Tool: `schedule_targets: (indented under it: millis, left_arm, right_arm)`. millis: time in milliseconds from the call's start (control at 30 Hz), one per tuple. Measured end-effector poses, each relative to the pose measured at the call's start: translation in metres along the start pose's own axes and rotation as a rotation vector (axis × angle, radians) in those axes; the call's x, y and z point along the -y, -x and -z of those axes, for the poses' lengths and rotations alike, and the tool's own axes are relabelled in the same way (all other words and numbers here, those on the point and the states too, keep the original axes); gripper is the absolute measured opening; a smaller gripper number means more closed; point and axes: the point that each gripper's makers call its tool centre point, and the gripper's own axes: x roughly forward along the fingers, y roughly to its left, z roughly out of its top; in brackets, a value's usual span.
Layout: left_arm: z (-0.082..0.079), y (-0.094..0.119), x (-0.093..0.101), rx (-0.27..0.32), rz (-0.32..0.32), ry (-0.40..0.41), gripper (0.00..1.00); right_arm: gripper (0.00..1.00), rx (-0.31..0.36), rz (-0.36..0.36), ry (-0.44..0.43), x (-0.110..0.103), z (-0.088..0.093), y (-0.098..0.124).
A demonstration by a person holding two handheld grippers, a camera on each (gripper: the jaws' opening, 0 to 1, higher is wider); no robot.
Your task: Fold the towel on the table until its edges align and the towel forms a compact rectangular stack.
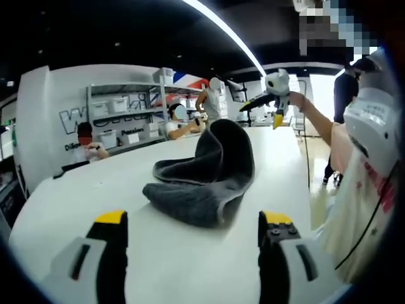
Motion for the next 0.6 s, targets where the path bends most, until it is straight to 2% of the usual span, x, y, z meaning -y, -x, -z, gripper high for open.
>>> schedule_targets:
  millis: [167,600]
  left_arm:
    - [0.0,0.001,0.0,-0.002,-0.003,-0.002,0.89]
    - [0.0,0.008,-0.001,0.004,-0.022,-0.001,0.89]
  right_arm:
    - [0.99,0.007,-0.03,0.048,-0.003,-0.012,-0.012]
    - [0.96,0.056,-0.116,0.203,-0.014,-0.06,-0.043]
